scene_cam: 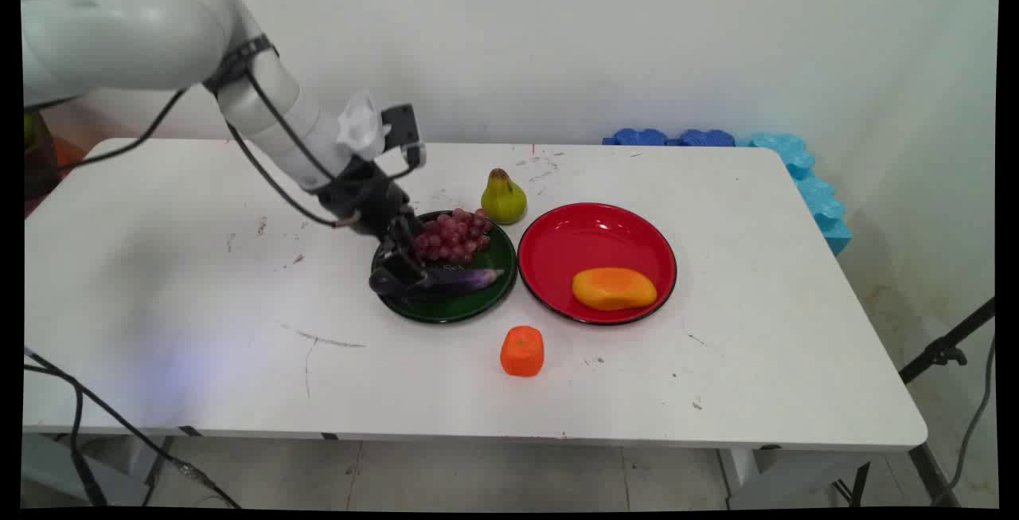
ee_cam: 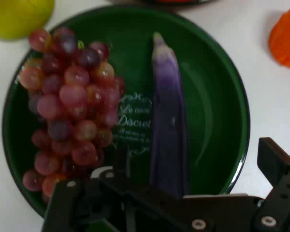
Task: Pick up the eggplant from the green plate
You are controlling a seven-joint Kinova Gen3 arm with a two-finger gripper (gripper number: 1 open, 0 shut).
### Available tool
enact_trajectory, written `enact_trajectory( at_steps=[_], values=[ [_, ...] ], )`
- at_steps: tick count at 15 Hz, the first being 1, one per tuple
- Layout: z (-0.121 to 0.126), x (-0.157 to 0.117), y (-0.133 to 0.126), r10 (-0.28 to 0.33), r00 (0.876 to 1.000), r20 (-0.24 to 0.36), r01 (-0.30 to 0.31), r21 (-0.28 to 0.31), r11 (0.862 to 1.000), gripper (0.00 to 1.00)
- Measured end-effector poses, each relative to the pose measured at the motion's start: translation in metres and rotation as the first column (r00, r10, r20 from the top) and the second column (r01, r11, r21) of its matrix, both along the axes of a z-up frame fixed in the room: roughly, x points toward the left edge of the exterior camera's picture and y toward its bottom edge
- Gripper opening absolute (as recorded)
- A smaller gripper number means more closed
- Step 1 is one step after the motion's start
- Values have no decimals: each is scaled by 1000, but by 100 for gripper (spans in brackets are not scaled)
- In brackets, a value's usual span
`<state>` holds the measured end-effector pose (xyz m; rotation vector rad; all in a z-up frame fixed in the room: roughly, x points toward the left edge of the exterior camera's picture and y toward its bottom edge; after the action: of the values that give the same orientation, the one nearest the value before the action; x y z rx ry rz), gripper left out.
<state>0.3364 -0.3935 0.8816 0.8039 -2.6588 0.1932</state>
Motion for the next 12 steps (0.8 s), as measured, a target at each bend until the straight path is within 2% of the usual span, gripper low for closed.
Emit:
enact_trajectory(
  at_steps=[8,9,12],
  values=[
    [-43,12,0,-19,1000,12,19,17,1000,100],
    [-46,13,-1,-18,1000,12,18,15,1000,0],
    [-52,15,0,-23,1000,12,23,14,1000,0]
  ],
)
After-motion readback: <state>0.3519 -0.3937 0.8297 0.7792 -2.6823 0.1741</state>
